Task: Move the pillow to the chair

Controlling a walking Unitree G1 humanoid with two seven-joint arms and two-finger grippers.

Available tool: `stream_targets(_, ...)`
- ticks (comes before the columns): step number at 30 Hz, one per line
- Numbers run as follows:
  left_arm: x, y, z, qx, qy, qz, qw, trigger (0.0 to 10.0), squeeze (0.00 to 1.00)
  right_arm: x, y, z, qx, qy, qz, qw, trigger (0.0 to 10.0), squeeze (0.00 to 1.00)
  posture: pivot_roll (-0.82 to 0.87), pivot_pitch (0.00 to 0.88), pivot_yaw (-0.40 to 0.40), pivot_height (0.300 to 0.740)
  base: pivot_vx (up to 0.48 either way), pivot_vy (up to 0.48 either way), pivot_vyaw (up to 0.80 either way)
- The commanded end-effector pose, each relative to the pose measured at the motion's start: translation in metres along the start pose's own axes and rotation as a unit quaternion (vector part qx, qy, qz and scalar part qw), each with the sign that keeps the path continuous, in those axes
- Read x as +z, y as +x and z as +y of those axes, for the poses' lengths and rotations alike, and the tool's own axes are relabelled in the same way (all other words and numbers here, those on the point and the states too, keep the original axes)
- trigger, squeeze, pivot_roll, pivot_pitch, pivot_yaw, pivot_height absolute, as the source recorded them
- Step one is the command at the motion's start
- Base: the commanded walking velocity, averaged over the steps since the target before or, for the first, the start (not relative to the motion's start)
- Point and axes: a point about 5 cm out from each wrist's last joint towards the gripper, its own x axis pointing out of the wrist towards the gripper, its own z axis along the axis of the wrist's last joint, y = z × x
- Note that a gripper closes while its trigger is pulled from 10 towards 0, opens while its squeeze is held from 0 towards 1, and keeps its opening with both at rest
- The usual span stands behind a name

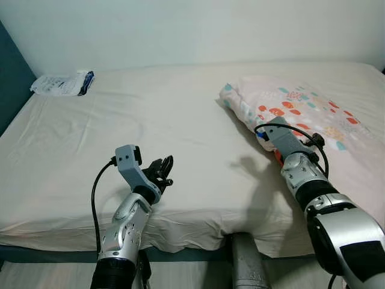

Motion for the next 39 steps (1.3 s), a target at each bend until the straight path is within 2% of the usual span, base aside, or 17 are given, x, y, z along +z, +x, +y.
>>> stream_targets(1,-0.002,0.001,-0.002,0.002,-0.004,0.005,1.000,10.0,0.00,-0.011,0.000,0.005,0.012,0.010,0.020,1.000,0.0,0.00,-0.09,0.126,0.006,0.582,0.000,0.000,0.00)
stream_targets(21,-0.004,0.002,-0.001,0.009,-0.004,0.006,1.000,10.0,0.00,-0.012,0.002,0.001,0.014,0.034,0.017,0.999,0.0,0.00,-0.09,0.122,0.008,0.582,0.000,0.000,0.00)
stream_targets(23,-0.003,0.002,0.000,0.012,0.001,0.004,1.000,10.0,0.00,0.004,0.000,0.004,0.029,0.051,-0.040,0.997,0.0,0.00,-0.09,0.123,0.007,0.582,0.000,0.000,0.00)
stream_targets(24,-0.003,0.002,0.000,0.012,0.001,0.004,1.000,10.0,0.00,0.004,0.000,0.004,0.029,0.051,-0.040,0.997,0.0,0.00,-0.09,0.123,0.007,0.582,0.000,0.000,0.00)
stream_targets(26,0.000,0.001,0.005,0.019,0.012,-0.001,1.000,10.0,0.00,0.022,-0.004,0.008,0.046,0.078,-0.089,0.992,0.0,0.00,-0.09,0.123,0.008,0.582,0.000,0.000,0.00)
stream_targets(27,0.000,0.001,0.005,0.019,0.012,-0.001,1.000,10.0,0.00,0.022,-0.004,0.008,0.046,0.078,-0.089,0.992,0.0,0.00,-0.09,0.123,0.008,0.582,0.000,0.000,0.00)
stream_targets(29,0.006,0.000,0.015,0.039,0.033,-0.011,0.999,10.0,0.00,0.041,-0.010,0.015,0.071,0.101,-0.127,0.984,0.0,0.00,-0.09,0.123,0.010,0.582,0.000,0.000,0.00)
stream_targets(30,0.012,-0.001,0.023,0.054,0.047,-0.019,0.997,10.0,0.00,0.058,-0.017,0.021,0.098,0.107,-0.173,0.974,0.0,0.00,-0.10,0.123,0.012,0.582,0.000,0.000,0.00)
stream_targets(31,0.012,-0.001,0.023,0.054,0.047,-0.019,0.997,10.0,0.00,0.058,-0.017,0.021,0.098,0.107,-0.173,0.974,0.0,0.00,-0.10,0.123,0.012,0.582,0.000,0.000,0.00)
stream_targets(32,0.016,-0.002,0.029,0.065,0.056,-0.025,0.996,10.0,0.00,0.069,-0.022,0.025,0.116,0.110,-0.205,0.966,0.0,0.00,-0.10,0.123,0.012,0.582,0.000,0.000,0.00)
stream_targets(33,0.023,-0.003,0.037,0.078,0.077,-0.032,0.993,10.0,0.00,0.085,-0.033,0.036,0.150,0.106,-0.253,0.950,0.0,0.00,-0.10,0.123,0.013,0.582,0.000,0.000,0.00)
stream_targets(34,0.023,-0.003,0.037,0.078,0.077,-0.032,0.993,10.0,0.00,0.085,-0.033,0.036,0.150,0.106,-0.253,0.950,0.0,0.00,-0.10,0.123,0.013,0.582,0.000,0.000,0.00)
stream_targets(35,0.031,-0.004,0.046,0.092,0.095,-0.039,0.990,10.0,0.00,0.100,-0.047,0.048,0.189,0.091,-0.302,0.930,0.0,0.00,-0.09,0.123,0.011,0.582,0.000,0.000,0.00)
stream_targets(37,0.031,-0.004,0.046,0.092,0.095,-0.039,0.990,10.0,0.00,0.100,-0.047,0.048,0.189,0.091,-0.302,0.930,0.0,0.00,-0.09,0.123,0.011,0.582,0.000,0.000,0.00)
stream_targets(38,0.040,-0.006,0.055,0.106,0.112,-0.047,0.987,10.0,0.00,0.114,-0.063,0.062,0.230,0.079,-0.349,0.905,0.0,0.00,-0.09,0.123,0.010,0.582,0.000,0.000,0.00)
stream_targets(39,0.040,-0.006,0.055,0.106,0.112,-0.047,0.987,10.0,0.00,0.114,-0.063,0.062,0.230,0.079,-0.349,0.905,0.0,0.00,-0.09,0.123,0.010,0.582,0.000,0.000,0.00)
